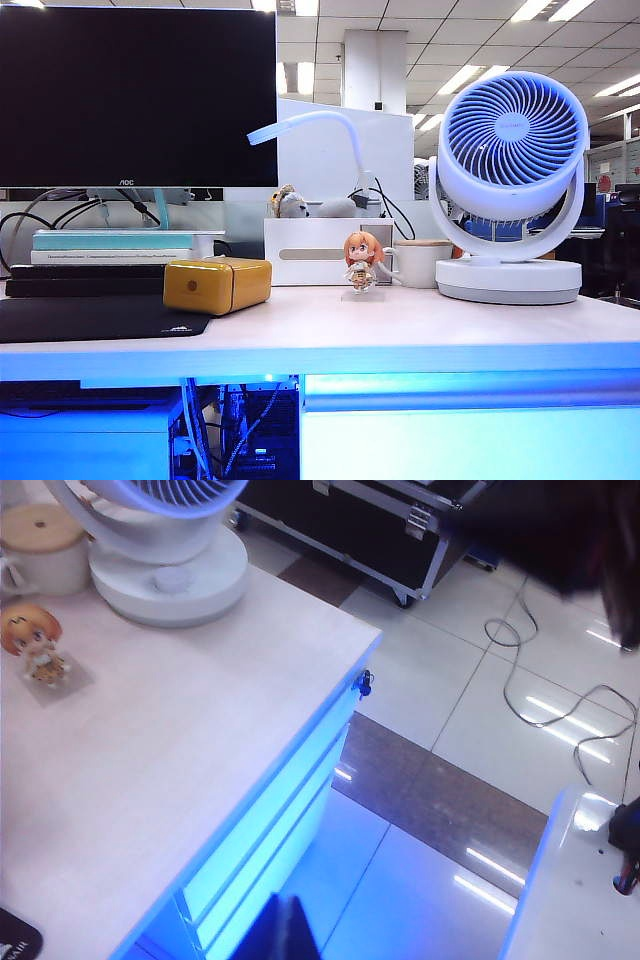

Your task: Open the drawer, place the cleaning sponge inside, then close the drawer.

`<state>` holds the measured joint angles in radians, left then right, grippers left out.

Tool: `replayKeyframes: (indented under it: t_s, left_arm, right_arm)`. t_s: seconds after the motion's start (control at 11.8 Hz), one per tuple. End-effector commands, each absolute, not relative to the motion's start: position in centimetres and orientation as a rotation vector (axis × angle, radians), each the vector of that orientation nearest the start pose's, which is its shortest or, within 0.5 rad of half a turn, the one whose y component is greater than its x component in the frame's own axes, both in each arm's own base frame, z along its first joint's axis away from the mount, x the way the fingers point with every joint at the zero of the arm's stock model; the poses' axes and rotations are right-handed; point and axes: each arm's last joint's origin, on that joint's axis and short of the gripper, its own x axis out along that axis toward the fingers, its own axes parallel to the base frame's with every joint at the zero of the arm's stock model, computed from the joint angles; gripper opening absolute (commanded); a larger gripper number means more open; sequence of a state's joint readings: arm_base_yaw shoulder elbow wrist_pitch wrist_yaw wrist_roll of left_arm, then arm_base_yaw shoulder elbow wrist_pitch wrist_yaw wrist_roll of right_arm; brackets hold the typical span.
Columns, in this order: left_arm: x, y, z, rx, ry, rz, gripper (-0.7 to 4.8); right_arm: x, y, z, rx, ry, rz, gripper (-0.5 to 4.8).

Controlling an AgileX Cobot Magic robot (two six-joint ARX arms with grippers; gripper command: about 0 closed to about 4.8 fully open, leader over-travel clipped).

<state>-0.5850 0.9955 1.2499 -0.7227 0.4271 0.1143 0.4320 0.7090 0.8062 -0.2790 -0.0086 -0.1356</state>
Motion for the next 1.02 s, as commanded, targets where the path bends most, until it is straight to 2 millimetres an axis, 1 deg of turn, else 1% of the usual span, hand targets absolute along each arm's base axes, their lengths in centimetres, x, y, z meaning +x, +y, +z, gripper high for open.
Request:
replayKeyframes:
  t_s: [0.08, 0.17, 0.25, 0.34, 0.42, 0.51, 0.59, 0.68, 0.76, 0.85, 0.93, 1.02]
  left_arm:
    - [13.5, -10.2, 41.1, 0.152, 0.371, -0.979, -0.05]
    - [13.0, -9.8, 41.3, 0.159, 0.352, -0.939, -0.05]
    - [11.4, -8.3, 41.7, 0.178, 0.295, -0.825, -0.05]
    - [10.4, -7.6, 41.2, 0.178, 0.273, -0.798, -0.05]
    - [9.9, -7.2, 40.8, 0.179, 0.268, -0.790, -0.05]
    - [8.6, -6.2, 39.1, 0.182, 0.252, -0.752, -0.05]
    - [8.0, -5.8, 38.4, 0.177, 0.225, -0.746, -0.05]
    - [7.2, -5.2, 37.1, 0.164, 0.168, -0.736, -0.05]
    - [6.9, -4.9, 35.6, 0.155, 0.141, -0.688, -0.05]
    - [6.9, -4.8, 34.9, 0.147, 0.147, -0.673, -0.05]
    - [7.2, -4.9, 33.0, 0.117, 0.136, -0.634, -0.05]
    - [7.7, -5.2, 31.6, 0.077, 0.091, -0.627, -0.05]
  right_arm:
    - [11.7, 5.3, 29.2, -0.081, 0.090, 0.397, -0.05]
    - [11.3, 5.0, 27.2, -0.076, 0.117, 0.372, -0.05]
    - [10.1, 4.2, 21.1, -0.010, 0.187, 0.288, -0.04]
    - [9.8, 4.0, 18.9, -0.009, 0.211, 0.266, 0.00]
    - [9.6, 3.9, 18.0, -0.013, 0.222, 0.258, 0.01]
    - [9.5, 3.7, 16.9, 0.004, 0.230, 0.216, -0.01]
    - [9.5, 3.7, 16.9, 0.003, 0.233, 0.212, 0.00]
    - [9.4, 3.7, 16.8, 0.004, 0.237, 0.223, 0.00]
    - [9.4, 3.7, 16.9, 0.003, 0.236, 0.217, 0.00]
    - [9.4, 3.7, 16.9, 0.004, 0.234, 0.216, 0.00]
    - [9.4, 3.7, 16.9, 0.004, 0.233, 0.216, 0.00]
    - [9.4, 3.7, 16.9, 0.003, 0.234, 0.216, 0.00]
